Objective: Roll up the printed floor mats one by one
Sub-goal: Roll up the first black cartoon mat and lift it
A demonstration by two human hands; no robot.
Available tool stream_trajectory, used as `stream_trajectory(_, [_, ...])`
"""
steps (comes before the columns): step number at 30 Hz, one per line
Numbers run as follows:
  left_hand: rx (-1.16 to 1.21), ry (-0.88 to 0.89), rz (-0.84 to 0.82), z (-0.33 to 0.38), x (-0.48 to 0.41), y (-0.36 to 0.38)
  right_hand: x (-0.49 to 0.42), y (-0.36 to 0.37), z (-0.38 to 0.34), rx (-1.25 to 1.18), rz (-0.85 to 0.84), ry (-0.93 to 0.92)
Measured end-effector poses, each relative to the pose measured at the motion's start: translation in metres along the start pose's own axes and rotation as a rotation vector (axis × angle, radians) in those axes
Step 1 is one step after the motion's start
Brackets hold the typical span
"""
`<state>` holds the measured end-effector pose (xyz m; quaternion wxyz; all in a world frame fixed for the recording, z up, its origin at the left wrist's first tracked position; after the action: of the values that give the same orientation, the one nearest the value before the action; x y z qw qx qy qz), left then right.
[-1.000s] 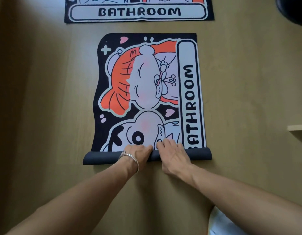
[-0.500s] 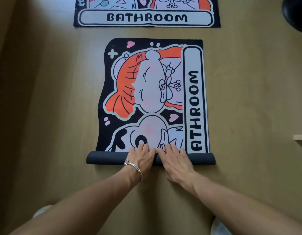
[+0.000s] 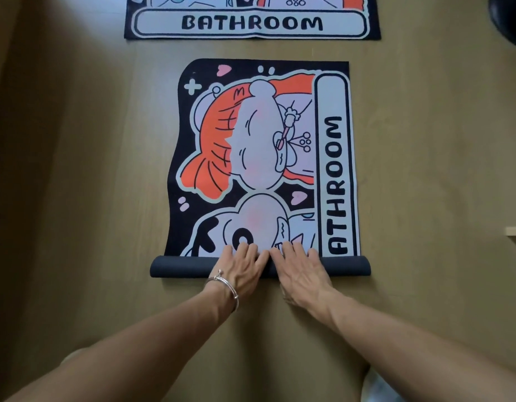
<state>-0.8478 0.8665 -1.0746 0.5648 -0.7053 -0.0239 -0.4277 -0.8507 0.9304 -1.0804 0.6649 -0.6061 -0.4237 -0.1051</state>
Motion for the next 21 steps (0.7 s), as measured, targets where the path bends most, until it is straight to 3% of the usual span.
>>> stream_trajectory(5, [0.032,0.056,0.265,-0.009,0.006,0.015,-0.008,-0.002,0.004,-0.051,-0.047,0.018])
stream_trajectory(9, [0.092,0.011,0.35,-0.011,0.005,0.018,-0.002,-0.003,0.001,-0.057,-0.006,0.015])
stream_trajectory(15, [0.128,-0.042,0.38,-0.004,0.012,0.026,0.013,0.015,0.0,-0.066,-0.026,-0.044])
stream_trajectory(21, [0.252,-0.156,0.277,-0.011,0.011,0.031,0.0,0.016,0.008,-0.121,-0.12,-0.014])
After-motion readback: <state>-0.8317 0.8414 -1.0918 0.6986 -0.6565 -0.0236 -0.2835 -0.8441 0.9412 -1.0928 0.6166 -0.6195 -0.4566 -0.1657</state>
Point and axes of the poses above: each hand's wrist, its own x-axis away from the middle knuckle, its own y-axis out of the palm, z = x × y, the point moved 9 cm from there along -x, towards the middle knuckle, and after that the axes turned 7 degrees about -z, right-handed, at the moved point
